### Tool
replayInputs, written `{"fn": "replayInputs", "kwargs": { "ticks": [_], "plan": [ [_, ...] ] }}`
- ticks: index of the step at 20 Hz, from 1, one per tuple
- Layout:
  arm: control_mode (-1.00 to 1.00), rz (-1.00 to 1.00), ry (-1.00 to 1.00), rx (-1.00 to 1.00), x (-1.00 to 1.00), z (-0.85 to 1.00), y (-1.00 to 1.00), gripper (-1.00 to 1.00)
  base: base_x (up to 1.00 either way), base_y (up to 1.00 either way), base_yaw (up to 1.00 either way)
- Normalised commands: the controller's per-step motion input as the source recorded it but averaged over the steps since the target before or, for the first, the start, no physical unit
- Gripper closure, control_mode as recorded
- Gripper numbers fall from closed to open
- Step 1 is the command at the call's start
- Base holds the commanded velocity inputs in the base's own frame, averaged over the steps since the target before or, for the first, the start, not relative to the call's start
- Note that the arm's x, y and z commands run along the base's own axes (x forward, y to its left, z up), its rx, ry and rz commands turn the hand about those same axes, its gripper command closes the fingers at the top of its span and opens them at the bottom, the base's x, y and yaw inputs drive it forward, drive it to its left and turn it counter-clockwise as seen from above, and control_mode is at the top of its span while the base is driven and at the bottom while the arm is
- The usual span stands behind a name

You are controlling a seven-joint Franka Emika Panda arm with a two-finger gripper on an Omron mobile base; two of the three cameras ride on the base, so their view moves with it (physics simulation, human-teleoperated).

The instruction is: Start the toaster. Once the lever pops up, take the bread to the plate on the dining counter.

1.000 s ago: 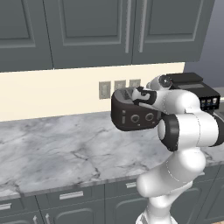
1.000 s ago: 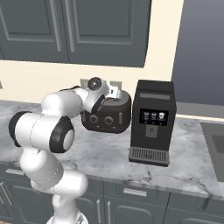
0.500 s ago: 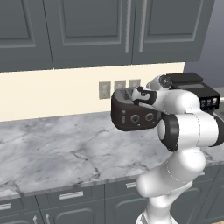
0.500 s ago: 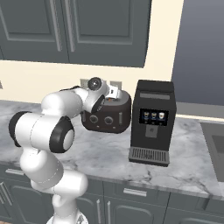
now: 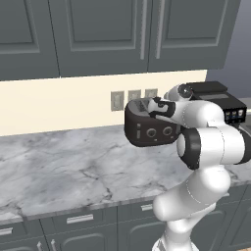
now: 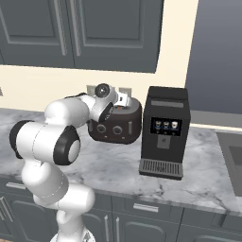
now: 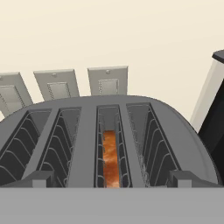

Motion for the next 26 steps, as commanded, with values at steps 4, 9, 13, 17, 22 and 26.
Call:
{"fn": "replayInputs", "kwargs": {
  "ticks": [4,9,13,17,22,26],
  "plan": [
    [-1.0,0.0,0.0,0.0,0.0,0.0,0.0,-1.0,0.0,0.0,0.0],
    [-1.0,0.0,0.0,0.0,0.0,0.0,0.0,-1.0,0.0,0.0,0.0],
    [-1.0,0.0,0.0,0.0,0.0,0.0,0.0,-1.0,0.0,0.0,0.0],
    [-1.0,0.0,0.0,0.0,0.0,0.0,0.0,-1.0,0.0,0.0,0.0],
    [-1.0,0.0,0.0,0.0,0.0,0.0,0.0,-1.0,0.0,0.0,0.0],
    [-1.0,0.0,0.0,0.0,0.0,0.0,0.0,-1.0,0.0,0.0,0.0]
  ]
}}
